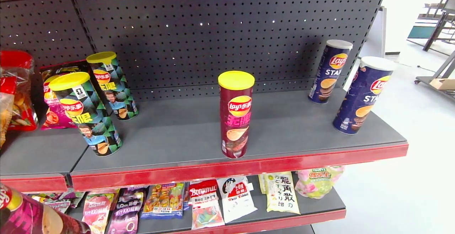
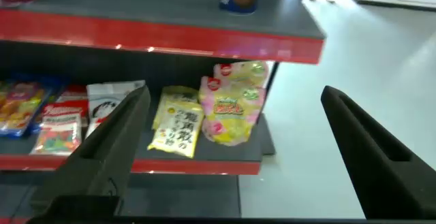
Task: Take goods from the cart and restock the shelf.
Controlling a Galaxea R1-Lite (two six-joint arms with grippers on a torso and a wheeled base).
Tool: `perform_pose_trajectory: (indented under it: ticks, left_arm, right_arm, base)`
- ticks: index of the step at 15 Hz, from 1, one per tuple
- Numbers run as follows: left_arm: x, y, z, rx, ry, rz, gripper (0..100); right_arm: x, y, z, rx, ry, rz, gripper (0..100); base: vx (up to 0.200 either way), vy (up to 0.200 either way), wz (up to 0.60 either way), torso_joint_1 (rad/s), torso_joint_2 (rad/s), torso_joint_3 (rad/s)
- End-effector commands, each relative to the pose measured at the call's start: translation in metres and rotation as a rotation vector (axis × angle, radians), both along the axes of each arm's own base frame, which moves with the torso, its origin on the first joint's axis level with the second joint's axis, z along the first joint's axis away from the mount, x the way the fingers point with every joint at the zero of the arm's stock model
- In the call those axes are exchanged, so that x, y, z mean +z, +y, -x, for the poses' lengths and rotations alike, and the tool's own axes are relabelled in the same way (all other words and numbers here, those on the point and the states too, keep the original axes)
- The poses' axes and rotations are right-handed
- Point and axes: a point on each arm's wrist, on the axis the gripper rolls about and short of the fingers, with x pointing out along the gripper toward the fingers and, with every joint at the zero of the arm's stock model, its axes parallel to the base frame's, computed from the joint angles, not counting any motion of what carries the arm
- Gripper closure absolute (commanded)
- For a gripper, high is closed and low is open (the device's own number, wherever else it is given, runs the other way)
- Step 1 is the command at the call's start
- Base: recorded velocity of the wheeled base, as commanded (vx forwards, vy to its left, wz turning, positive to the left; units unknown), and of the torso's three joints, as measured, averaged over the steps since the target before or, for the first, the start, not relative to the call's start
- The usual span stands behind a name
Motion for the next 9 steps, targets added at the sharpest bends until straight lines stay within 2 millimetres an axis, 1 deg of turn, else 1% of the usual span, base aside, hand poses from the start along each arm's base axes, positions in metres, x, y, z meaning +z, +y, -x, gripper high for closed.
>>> perform_pose_trajectory:
  ticks: [1,2,3,4,6,8,9]
  left_arm:
    - [0.0007,0.0007,0.0002,0.034,-0.004,-0.004,100]
    - [0.0007,0.0008,-0.0001,0.039,-0.003,-0.004,100]
    - [0.0003,0.0008,-0.0005,0.040,0.000,-0.004,100]
    - [-0.0001,0.0008,0.0003,0.042,-0.003,-0.004,100]
    - [-0.0001,0.0009,0.0006,0.043,-0.004,-0.002,100]
    - [0.0003,0.0007,-0.0002,0.033,0.000,0.001,100]
    - [0.0007,0.0007,-0.0010,0.031,0.003,0.001,100]
  right_arm:
    - [-0.0080,0.0024,0.0008,0.104,0.004,0.004,0]
    - [-0.0082,0.0014,0.0007,0.055,0.008,0.012,0]
    - [-0.0079,-0.0004,-0.0001,-0.059,0.015,0.004,0]
    - [-0.0081,-0.0013,-0.0001,-0.129,0.004,-0.035,0]
    - [-0.0085,-0.0019,-0.0001,-0.155,0.005,-0.057,0]
    - [-0.0107,-0.0003,-0.0006,-0.064,0.033,-0.061,0]
    - [-0.0121,-0.0009,-0.0004,-0.044,0.043,-0.066,0]
  base:
    - [0.000,0.000,0.00,0.000,0.00,0.000]
    - [0.000,0.000,0.00,0.000,0.00,0.000]
    - [0.000,0.000,0.00,0.000,0.00,0.000]
    - [0.000,0.000,0.00,0.000,0.00,0.000]
    - [0.000,0.000,0.00,0.000,0.00,0.000]
    - [0.000,0.000,0.00,0.000,0.00,0.000]
    - [0.000,0.000,0.00,0.000,0.00,0.000]
